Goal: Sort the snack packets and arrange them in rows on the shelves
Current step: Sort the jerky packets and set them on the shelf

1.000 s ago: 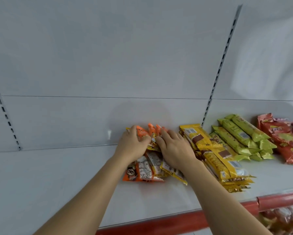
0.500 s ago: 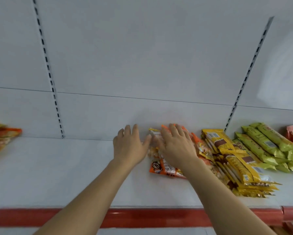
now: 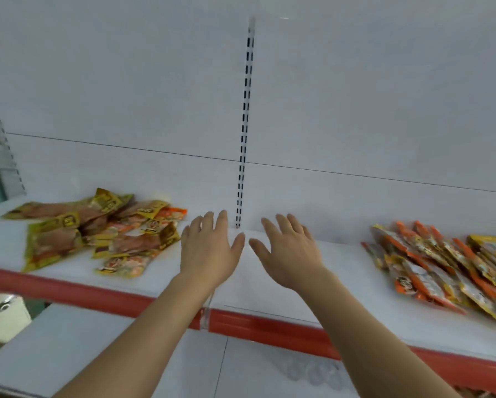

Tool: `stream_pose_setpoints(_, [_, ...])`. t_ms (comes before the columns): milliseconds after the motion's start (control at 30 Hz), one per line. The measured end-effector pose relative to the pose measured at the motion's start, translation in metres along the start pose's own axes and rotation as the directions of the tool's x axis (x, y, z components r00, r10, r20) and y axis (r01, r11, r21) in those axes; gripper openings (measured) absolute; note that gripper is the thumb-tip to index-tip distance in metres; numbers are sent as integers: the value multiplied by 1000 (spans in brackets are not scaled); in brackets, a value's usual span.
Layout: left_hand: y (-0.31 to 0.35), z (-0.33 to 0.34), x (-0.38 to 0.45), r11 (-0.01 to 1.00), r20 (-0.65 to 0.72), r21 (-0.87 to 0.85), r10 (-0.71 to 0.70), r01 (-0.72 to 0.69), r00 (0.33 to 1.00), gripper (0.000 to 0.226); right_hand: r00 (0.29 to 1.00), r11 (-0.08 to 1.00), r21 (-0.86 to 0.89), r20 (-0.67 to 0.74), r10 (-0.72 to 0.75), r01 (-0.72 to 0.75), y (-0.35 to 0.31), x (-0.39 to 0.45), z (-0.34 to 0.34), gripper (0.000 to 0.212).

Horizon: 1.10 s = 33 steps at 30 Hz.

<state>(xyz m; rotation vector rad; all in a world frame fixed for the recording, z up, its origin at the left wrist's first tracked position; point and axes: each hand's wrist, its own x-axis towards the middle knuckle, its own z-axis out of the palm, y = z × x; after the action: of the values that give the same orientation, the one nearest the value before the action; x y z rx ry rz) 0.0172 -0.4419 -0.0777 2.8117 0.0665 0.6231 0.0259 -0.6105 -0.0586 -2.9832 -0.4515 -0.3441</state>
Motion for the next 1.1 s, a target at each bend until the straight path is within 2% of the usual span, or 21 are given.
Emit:
stream_pose_setpoints(167, [-103, -21, -6, 999, -24, 39, -32, 33, 999, 64, 998, 998, 40, 36, -53, 52, -100, 19, 27, 69])
stream_pose_setpoints(367, [-192, -33, -1, 992, -29, 75, -104, 106, 994, 49, 993, 992, 94, 79, -86, 78, -173, 57, 52, 69])
stream_pose_setpoints(467, [-218, -28, 8, 984, 56, 115, -141, 134, 988, 54, 990, 991, 134, 136, -23, 4, -192, 79, 65, 64])
stream_pose_setpoints(533, [-229, -23, 15, 984, 165, 132, -143, 121, 976, 64, 983, 979, 195, 184, 21, -58, -198, 94, 72, 59])
stream_pose_setpoints(600, [-236, -20, 21, 985, 241, 153, -117, 81, 963, 69, 988, 947, 306, 142, 54, -96, -197, 108, 75, 45])
stream_pose_setpoints(667, [-241, -23, 28, 985, 249, 153, -111, 74, 962, 71, 995, 878, 469, 37, 90, -97, -195, 120, 69, 41])
stream_pose_setpoints(733, [-242, -30, 35, 995, 189, 74, -82, 69, 979, 73, 991, 772, 633, -60, 120, -55, -195, 128, 56, 37])
stream_pose_setpoints(800, [-242, -39, 42, 994, 92, -102, -31, 41, 995, 75, 981, 657, 754, -132, 139, 9, -197, 133, 45, 27])
stream_pose_setpoints(867, [-241, -46, 52, 923, 86, -378, -46, 75, 995, 85, 969, 554, 829, -191, 156, 74, -205, 137, 35, 21])
stream_pose_setpoints(900, [-242, -50, 57, 843, 112, -523, -74, 122, 991, 85, 963, 517, 851, -210, 167, 96, -210, 140, 32, 20])
stream_pose_setpoints(967, [-249, -52, 67, 675, 151, -714, -109, 185, 983, 63, 953, 495, 860, -242, 184, 123, -222, 146, 28, 19])
stream_pose_setpoints(1000, [-254, -53, 72, 639, 150, -746, -113, 187, 982, 45, 946, 502, 855, -261, 195, 132, -228, 151, 29, 18])
stream_pose_setpoints(1033, [-261, -56, 75, 635, 135, -752, -112, 175, 985, 29, 936, 508, 851, -277, 215, 135, -234, 156, 29, 17])
stream_pose_setpoints(1100, [-280, -63, 82, 683, 70, -718, -121, 135, 990, 19, 920, 527, 845, -274, 280, 91, -245, 168, 37, 21])
